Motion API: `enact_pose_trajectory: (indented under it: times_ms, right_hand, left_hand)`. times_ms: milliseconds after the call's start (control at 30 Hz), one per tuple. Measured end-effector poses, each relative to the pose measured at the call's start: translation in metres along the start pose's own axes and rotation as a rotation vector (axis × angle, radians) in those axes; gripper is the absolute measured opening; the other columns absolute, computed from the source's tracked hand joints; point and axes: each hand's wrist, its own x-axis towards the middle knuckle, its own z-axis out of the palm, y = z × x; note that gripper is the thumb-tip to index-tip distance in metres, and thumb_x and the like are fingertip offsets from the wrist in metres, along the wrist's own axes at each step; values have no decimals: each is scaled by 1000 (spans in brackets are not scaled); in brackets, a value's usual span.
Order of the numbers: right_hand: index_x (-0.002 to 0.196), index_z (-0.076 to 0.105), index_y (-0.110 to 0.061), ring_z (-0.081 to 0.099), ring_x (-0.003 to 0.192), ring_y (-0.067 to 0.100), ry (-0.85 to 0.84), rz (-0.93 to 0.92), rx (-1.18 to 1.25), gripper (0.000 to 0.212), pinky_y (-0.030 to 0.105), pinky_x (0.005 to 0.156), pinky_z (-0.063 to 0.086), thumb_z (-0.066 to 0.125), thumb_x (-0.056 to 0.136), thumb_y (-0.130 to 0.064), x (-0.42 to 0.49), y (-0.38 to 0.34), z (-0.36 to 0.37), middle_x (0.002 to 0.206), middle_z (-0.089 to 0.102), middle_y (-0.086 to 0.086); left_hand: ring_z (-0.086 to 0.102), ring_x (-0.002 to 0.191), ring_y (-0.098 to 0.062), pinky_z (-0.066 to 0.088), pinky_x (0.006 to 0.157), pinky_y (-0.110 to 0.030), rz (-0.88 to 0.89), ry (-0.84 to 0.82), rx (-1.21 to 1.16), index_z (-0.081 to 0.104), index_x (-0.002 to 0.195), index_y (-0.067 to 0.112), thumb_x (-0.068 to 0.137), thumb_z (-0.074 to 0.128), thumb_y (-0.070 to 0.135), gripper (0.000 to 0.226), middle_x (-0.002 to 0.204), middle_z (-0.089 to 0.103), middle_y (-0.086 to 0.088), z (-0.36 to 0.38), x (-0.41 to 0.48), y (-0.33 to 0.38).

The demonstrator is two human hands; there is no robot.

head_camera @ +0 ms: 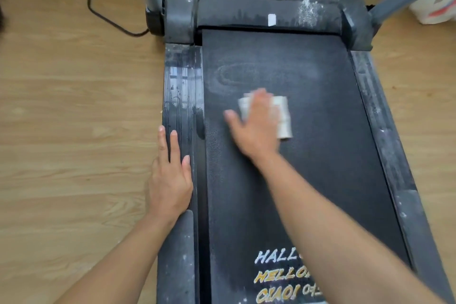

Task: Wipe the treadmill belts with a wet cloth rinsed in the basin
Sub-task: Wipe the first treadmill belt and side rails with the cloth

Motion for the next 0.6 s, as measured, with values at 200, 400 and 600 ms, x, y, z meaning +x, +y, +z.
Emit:
enact_pose_trajectory:
  times_ms: [200,400,600]
  right_hand:
    - [169,5,-18,-12,161,10,-223,-436,-72,75,45,131,-2,19,110,-61,-41,-42,20,177,-5,-4]
    - [170,5,-23,-7,163,12,-74,-79,-210,84,43,132,-2,15,101,-72,-26,169,-58,177,-1,-5]
    - [168,4,-9,-3,163,23,59,442,-46,112,54,131,3,14,88,-88,-20,179,-64,177,-1,8]
  left_hand:
    - [57,126,-40,56,86,-53,2,-20,-75,19,166,22,109,36,32,60,176,-4,11,-6,1,1]
    - [58,119,-40,57,75,-51,-25,-32,-23,15,167,22,110,35,31,61,175,-8,11,-5,0,5]
    - [59,117,-42,56,76,-52,-19,-22,-7,16,167,21,109,34,32,62,176,-7,6,-4,0,4]
